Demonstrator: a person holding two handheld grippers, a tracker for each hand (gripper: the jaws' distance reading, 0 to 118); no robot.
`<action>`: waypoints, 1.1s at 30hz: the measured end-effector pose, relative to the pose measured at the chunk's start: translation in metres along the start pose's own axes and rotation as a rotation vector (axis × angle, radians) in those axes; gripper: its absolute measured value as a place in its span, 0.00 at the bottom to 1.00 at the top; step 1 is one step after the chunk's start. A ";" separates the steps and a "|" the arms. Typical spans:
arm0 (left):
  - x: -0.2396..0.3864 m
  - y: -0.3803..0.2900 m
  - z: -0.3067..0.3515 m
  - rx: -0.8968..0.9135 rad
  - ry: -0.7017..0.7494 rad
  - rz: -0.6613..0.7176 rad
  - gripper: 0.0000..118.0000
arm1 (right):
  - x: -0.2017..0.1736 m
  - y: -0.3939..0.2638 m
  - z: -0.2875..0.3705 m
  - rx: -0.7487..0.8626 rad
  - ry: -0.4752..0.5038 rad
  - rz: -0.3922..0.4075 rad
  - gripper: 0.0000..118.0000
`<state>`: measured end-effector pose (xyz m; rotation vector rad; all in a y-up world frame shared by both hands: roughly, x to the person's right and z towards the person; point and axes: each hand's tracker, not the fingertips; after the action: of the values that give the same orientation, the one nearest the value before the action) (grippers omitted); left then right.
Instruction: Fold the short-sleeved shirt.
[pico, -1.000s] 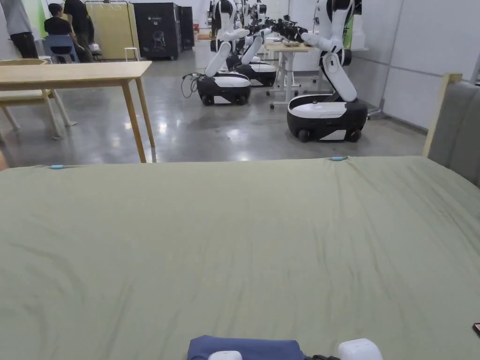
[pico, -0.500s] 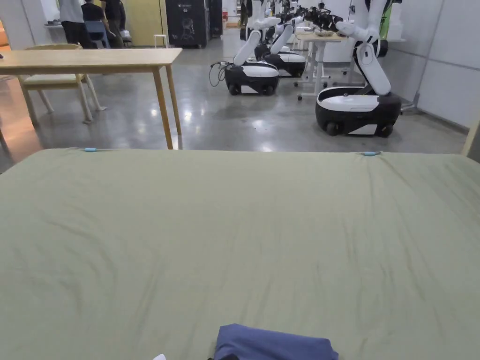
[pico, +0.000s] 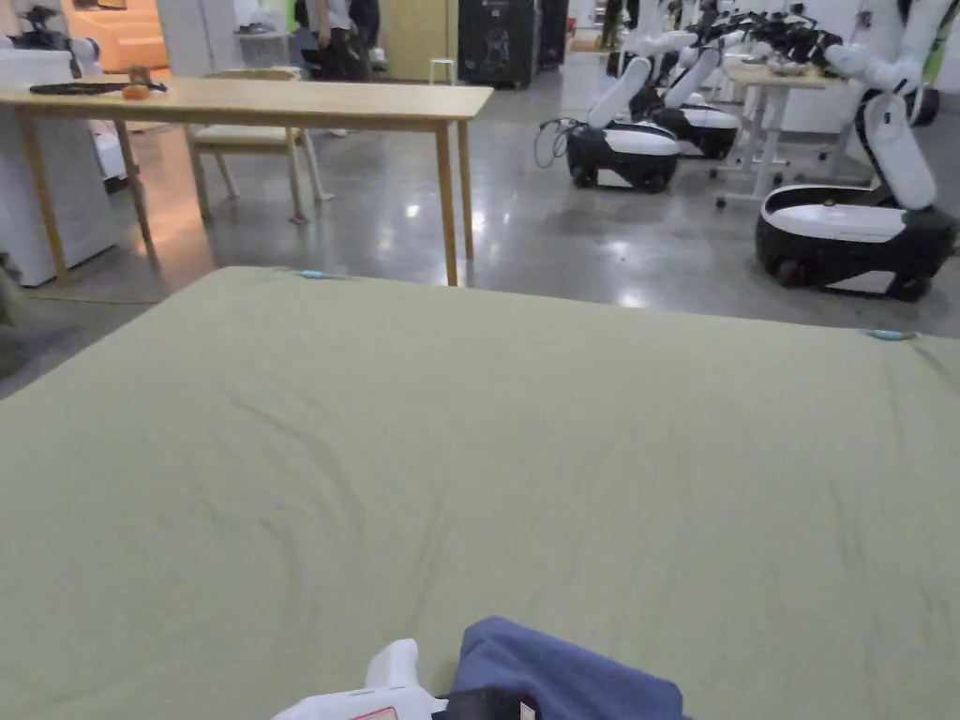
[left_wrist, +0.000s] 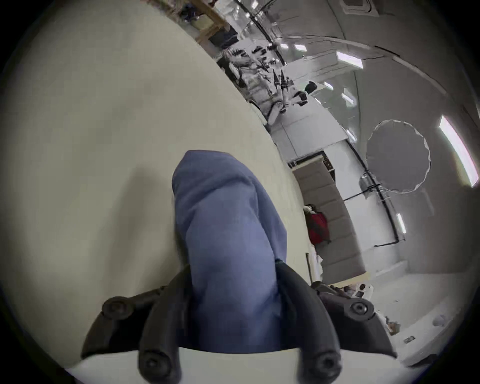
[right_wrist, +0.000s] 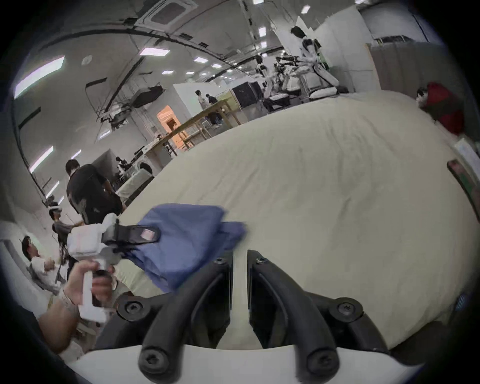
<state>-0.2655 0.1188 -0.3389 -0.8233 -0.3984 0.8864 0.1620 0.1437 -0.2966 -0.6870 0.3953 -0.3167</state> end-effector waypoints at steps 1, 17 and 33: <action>-0.011 0.012 0.021 0.018 0.023 -0.005 0.24 | -0.005 0.001 -0.003 -0.001 0.007 0.000 0.11; -0.220 0.202 0.260 0.118 0.426 0.014 0.24 | -0.075 0.003 -0.053 -0.058 0.088 0.063 0.11; -0.112 0.188 0.329 0.378 0.823 -0.202 0.03 | -0.053 0.041 -0.029 0.009 0.033 0.111 0.11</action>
<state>-0.6324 0.2492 -0.2726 -0.7095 0.3941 0.3576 0.1091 0.1796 -0.3310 -0.6491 0.4613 -0.2249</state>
